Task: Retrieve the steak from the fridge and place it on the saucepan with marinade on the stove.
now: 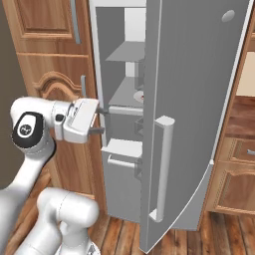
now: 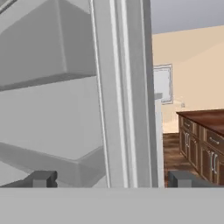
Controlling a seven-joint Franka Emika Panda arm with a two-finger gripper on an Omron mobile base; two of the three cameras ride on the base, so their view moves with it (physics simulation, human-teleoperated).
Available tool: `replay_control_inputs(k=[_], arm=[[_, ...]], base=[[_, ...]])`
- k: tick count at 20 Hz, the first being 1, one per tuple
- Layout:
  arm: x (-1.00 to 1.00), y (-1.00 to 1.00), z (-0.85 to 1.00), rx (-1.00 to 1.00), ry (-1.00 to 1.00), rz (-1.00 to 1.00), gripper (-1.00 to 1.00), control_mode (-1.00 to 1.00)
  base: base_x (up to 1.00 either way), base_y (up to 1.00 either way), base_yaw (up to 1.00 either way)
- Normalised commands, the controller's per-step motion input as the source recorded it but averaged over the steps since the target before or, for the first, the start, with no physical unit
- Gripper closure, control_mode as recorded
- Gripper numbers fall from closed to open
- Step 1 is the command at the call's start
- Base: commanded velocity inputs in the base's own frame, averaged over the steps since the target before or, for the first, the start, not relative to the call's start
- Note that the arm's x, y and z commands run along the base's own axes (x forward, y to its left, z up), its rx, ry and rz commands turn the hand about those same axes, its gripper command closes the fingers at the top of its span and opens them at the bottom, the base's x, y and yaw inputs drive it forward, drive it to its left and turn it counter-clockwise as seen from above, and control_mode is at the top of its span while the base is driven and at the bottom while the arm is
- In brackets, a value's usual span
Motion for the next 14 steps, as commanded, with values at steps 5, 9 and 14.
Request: replay_control_inputs(k=[5,9,14], arm=[[0.26,-0.43,-0.30,0.00,0.00,-0.03,-1.00,-1.00],[0.15,-0.46,-0.17,0.00,0.00,0.00,-1.00,-1.00],[0.09,-0.50,-0.01,0.00,0.00,0.00,-1.00,-1.00]], base=[[0.00,0.00,0.00],[0.00,0.00,0.00],[0.00,0.00,0.00]])
